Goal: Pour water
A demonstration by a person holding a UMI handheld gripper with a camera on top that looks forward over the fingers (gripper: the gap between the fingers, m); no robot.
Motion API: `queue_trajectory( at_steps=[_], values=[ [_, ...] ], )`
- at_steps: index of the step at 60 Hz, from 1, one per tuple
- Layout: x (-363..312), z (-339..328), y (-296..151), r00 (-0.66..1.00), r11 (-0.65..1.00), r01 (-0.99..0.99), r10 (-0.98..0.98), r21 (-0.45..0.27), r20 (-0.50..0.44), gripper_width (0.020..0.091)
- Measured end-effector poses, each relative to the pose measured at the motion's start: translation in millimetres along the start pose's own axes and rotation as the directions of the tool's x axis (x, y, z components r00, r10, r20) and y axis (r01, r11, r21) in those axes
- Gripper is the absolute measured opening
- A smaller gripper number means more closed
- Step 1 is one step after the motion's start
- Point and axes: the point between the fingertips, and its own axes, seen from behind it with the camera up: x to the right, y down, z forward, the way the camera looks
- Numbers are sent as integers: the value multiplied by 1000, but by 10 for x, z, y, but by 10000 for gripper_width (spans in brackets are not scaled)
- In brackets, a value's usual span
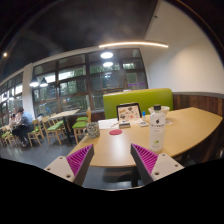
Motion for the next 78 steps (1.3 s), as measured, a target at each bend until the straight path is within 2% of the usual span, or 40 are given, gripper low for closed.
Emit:
queue_trajectory(
  at_steps=[6, 19, 23, 31, 50, 54, 59, 70, 72, 73, 74, 75, 76, 78],
  values=[
    [143, 2, 16, 1000, 1000, 24, -24, 5, -19, 821],
    [819, 92, -37, 991, 997, 68, -65, 27, -120, 820],
    [1132, 216, -125, 981, 993, 106, -95, 56, -169, 819],
    [1602, 576, -246, 956, 981, 184, -165, 58, -244, 831],
    [1994, 1626, -394, 959, 986, 147, -121, 82, -256, 805],
    [2075, 1792, -397, 960, 988, 130, -105, 83, -261, 586],
    [2173, 1872, -431, 958, 986, 107, -68, 128, -279, 560],
    [2127, 1964, -372, 974, 991, 77, -51, 111, -222, 560],
    [2145, 1964, -379, 972, 991, 75, -48, 110, -230, 524],
    [2139, 1980, -375, 971, 991, 75, -46, 113, -235, 534],
    [2134, 1991, -367, 969, 991, 77, -48, 112, -243, 483],
    [2138, 1983, -368, 967, 990, 82, -52, 112, -251, 489],
    [2141, 1982, -369, 964, 990, 90, -59, 110, -258, 449],
    [2140, 1993, -376, 960, 990, 98, -67, 105, -270, 426]
  ],
)
